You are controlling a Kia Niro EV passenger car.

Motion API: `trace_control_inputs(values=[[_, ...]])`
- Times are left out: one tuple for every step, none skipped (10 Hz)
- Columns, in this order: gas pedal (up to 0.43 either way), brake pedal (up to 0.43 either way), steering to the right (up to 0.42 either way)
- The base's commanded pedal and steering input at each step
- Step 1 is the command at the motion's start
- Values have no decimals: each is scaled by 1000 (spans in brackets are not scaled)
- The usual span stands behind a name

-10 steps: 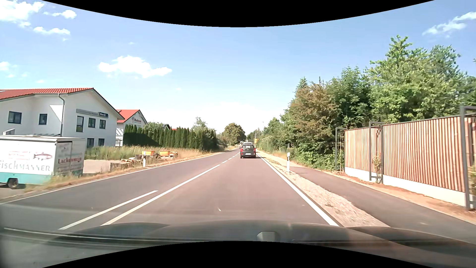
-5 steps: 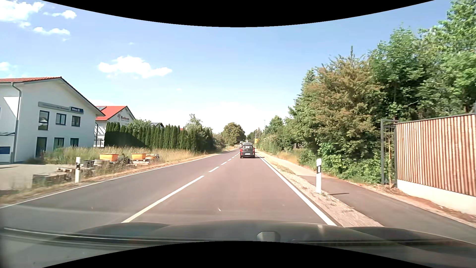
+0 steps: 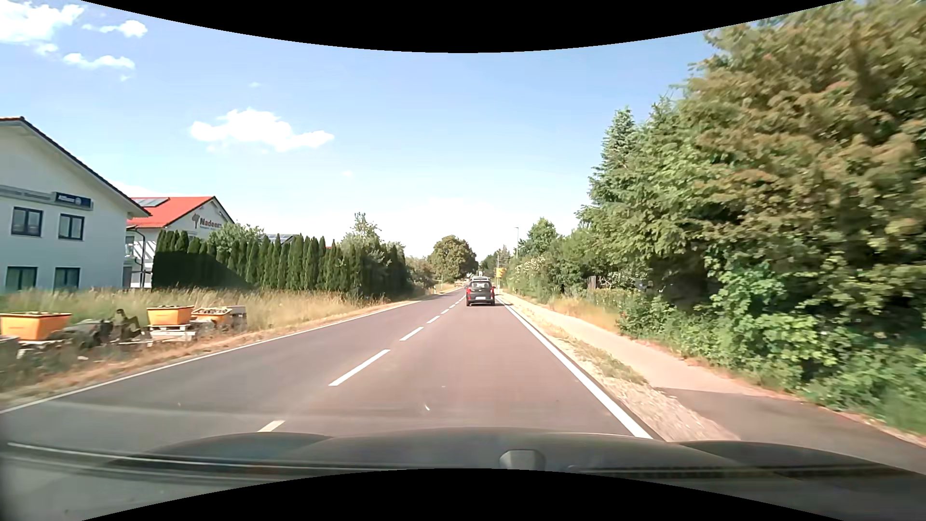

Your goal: Follow the waypoints while adhering to traffic rules and regulations

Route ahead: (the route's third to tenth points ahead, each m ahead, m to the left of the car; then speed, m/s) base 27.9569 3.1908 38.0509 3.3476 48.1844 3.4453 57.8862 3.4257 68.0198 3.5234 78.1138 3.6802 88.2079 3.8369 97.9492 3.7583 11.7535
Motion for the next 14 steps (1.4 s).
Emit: trace_control_inputs(values=[[138,6,0],[138,6,0],[138,6,0],[138,6,0],[138,6,0],[138,6,0],[138,6,0],[138,6,0],[138,6,0],[138,6,0],[138,6,0],[138,6,-1],[138,6,-1],[138,6,-1]])
